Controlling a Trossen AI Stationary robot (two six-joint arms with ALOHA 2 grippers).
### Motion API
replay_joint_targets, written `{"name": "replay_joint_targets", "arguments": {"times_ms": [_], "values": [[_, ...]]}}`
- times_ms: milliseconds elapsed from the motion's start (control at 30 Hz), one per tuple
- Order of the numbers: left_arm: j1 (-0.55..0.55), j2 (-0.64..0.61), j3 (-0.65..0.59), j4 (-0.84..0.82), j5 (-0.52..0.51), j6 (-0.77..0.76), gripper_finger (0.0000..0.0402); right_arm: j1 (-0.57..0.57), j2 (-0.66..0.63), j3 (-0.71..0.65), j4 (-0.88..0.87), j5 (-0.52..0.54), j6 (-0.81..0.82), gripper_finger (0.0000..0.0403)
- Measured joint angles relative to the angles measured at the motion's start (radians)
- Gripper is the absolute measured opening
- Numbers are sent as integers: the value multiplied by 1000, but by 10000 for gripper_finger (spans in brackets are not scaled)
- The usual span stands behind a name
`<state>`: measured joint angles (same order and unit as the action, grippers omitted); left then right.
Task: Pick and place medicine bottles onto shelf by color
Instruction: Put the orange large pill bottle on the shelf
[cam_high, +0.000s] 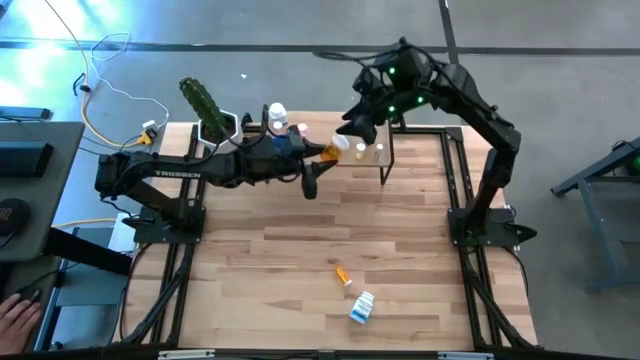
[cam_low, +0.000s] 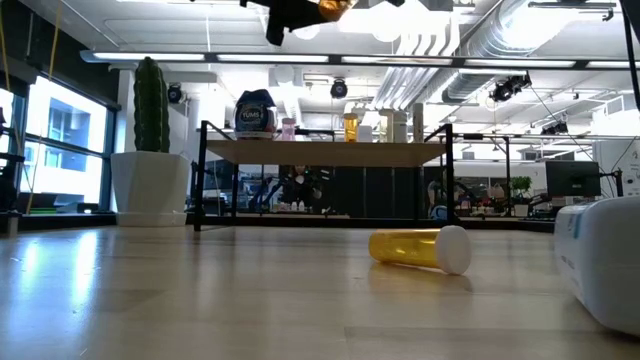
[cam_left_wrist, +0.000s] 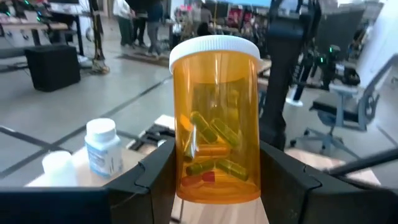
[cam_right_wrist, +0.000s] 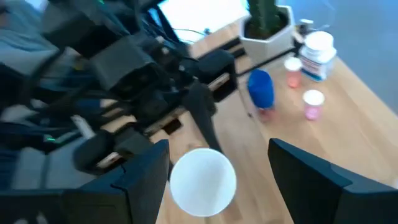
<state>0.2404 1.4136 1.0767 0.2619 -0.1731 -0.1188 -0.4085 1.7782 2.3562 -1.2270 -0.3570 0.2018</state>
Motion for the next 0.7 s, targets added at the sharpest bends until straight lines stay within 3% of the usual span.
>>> {"name": "replay_joint_targets", "arguments": {"times_ms": [200,700], "values": [[16,0,0,46,-44,0,172,-67,0,0,35,-115,11,262],[13,0,0,111,-99,26,172,-43,23,-1,87,-118,75,262]]}}
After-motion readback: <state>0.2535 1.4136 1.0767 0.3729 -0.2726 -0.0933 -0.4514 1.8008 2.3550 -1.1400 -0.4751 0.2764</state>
